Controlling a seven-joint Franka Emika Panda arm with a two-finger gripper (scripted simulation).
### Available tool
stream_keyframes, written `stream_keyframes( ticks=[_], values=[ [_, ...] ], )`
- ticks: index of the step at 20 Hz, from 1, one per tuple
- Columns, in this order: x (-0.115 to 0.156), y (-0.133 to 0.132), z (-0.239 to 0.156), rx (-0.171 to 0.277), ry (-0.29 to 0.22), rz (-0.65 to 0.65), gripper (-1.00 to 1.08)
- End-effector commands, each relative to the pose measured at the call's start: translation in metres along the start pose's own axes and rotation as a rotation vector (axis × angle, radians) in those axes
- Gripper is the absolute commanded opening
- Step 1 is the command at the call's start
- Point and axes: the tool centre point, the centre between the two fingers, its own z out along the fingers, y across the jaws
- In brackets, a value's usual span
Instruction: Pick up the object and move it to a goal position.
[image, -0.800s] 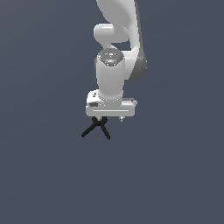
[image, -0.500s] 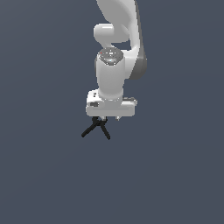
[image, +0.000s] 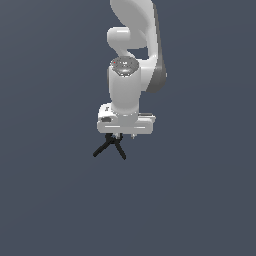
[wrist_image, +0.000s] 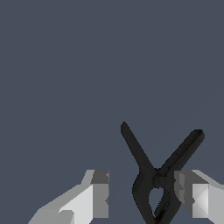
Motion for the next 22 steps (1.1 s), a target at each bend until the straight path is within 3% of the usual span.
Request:
stream_keyframes(
  ticks=[1, 10, 22],
  values=[
    [0.0, 0.005, 0.006, -0.004, 0.006, 0.03, 0.28],
    [0.0, 0.04, 0.045, -0.034, 0.054, 0.228, 0.28],
    [-0.014, 0.106, 0.104, -0.094, 0.163, 0.567, 0.28]
  ],
)
